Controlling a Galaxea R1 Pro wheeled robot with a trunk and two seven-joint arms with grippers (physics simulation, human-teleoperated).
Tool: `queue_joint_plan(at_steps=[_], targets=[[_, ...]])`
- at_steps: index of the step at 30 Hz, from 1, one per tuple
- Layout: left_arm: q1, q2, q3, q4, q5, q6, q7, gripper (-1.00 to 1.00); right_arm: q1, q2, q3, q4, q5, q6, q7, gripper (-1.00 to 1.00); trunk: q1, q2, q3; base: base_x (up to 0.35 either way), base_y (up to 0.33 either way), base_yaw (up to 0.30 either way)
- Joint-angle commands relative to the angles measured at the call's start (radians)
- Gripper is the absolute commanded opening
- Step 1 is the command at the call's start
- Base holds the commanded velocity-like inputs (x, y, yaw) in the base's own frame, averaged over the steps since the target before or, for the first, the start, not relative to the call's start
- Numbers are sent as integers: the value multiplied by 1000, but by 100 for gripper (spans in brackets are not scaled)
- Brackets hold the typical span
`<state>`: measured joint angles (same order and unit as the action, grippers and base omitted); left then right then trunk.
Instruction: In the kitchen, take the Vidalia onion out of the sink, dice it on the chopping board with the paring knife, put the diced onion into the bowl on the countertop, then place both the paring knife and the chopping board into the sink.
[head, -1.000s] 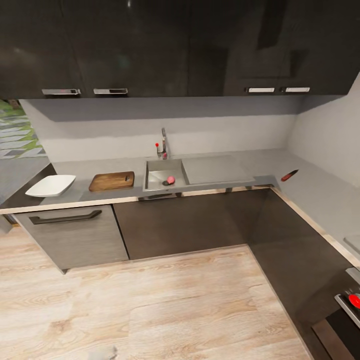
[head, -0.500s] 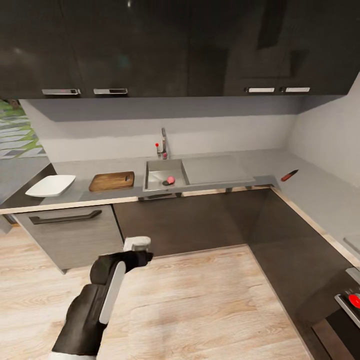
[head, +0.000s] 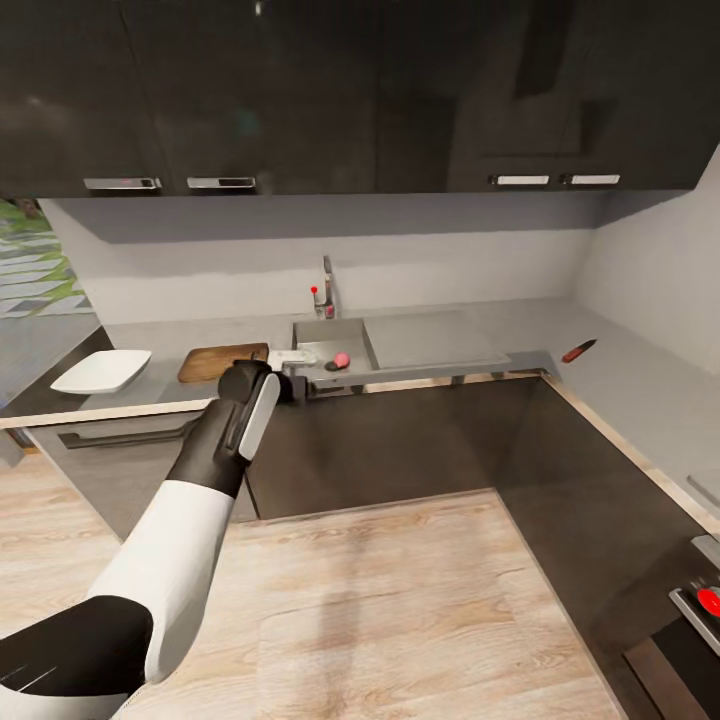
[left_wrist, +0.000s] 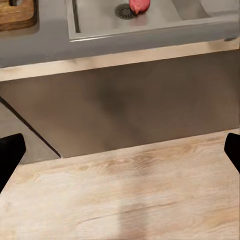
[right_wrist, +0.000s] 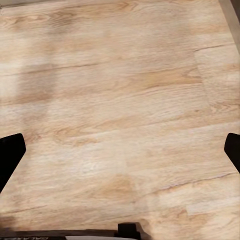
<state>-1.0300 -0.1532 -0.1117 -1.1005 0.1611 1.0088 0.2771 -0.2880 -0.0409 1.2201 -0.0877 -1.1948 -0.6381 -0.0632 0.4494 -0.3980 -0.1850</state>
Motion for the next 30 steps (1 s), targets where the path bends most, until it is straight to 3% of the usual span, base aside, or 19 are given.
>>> queue_joint_plan(at_steps=[1,5,9,24,28,30], targets=[[-2,1,-2,-2,11,3,11,100,0,-1,9,-3,-5,-2,-7,100,1,-2,-2,0,0,0],[-4,10,-56,-38,10,4,14,100,-1,-1,9,-3,-5,-1,-8,100,1,-2,-2,0,0,0],[-2,17,-77,-62,10,4,16,100,0,0,9,-3,-5,-1,-12,100,1,-2,-2,17,0,0],[-2,18,-82,-73,11,4,16,100,0,3,9,-3,-6,2,-18,100,1,-2,-2,278,0,0],[-2,18,-82,-73,11,4,16,100,0,3,8,-2,-6,46,-18,100,1,-2,-2,318,0,0],[-2,18,-83,-72,11,4,16,100,0,3,8,-2,-6,104,-17,100,1,-2,-2,319,0,0]])
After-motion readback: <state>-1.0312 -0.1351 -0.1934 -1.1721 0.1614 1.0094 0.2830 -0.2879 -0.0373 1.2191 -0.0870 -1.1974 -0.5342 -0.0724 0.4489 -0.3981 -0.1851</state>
